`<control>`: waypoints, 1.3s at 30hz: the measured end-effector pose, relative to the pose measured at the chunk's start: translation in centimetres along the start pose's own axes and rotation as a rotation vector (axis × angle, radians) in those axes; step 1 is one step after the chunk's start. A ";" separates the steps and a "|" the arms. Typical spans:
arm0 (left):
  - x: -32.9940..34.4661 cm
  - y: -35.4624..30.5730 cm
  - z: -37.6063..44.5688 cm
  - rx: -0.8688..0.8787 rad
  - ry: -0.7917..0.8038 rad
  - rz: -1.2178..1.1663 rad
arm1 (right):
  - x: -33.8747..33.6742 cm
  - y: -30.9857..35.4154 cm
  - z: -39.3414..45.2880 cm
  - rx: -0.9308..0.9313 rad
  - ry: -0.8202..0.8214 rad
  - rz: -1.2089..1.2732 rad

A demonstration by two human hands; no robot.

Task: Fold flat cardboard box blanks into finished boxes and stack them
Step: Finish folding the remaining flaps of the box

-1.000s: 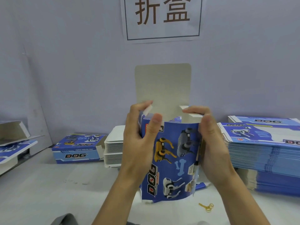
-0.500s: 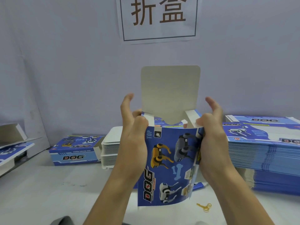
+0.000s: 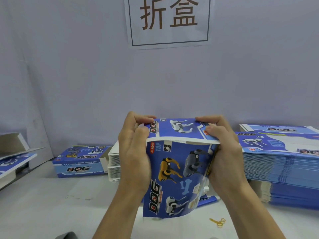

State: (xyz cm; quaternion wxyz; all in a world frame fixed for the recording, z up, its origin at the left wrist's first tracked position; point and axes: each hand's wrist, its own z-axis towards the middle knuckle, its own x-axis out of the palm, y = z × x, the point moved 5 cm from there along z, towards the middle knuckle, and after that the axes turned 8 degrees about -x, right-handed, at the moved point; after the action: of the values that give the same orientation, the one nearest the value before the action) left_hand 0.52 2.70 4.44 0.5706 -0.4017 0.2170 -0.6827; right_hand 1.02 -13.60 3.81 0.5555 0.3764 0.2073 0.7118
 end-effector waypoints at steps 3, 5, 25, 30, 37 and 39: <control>0.5 0.1 0.0 -0.086 0.105 0.015 | 0.1 -0.2 -0.2 0.007 0.028 0.034; 0.9 0.2 0.1 -0.184 0.159 -0.040 | 0.3 0.2 -0.1 0.030 0.103 0.096; 0.6 -1.2 0.6 -0.070 0.129 0.044 | -0.7 1.8 0.4 -0.187 0.115 -0.228; 0.5 -0.5 0.2 -0.080 0.029 0.068 | -0.5 1.2 0.2 -0.105 0.061 -0.196; 0.6 -0.5 0.0 -0.031 0.013 0.058 | -0.9 0.5 0.3 -0.096 -0.005 -0.149; 0.6 -0.5 -0.1 -0.033 0.036 0.001 | -0.8 0.3 0.4 -0.097 0.029 -0.138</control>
State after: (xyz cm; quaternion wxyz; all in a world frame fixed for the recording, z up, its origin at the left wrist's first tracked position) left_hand 0.16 2.29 4.92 0.5600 -0.3988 0.2385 -0.6859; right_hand 1.19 -14.47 4.09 0.6177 0.3233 0.2061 0.6866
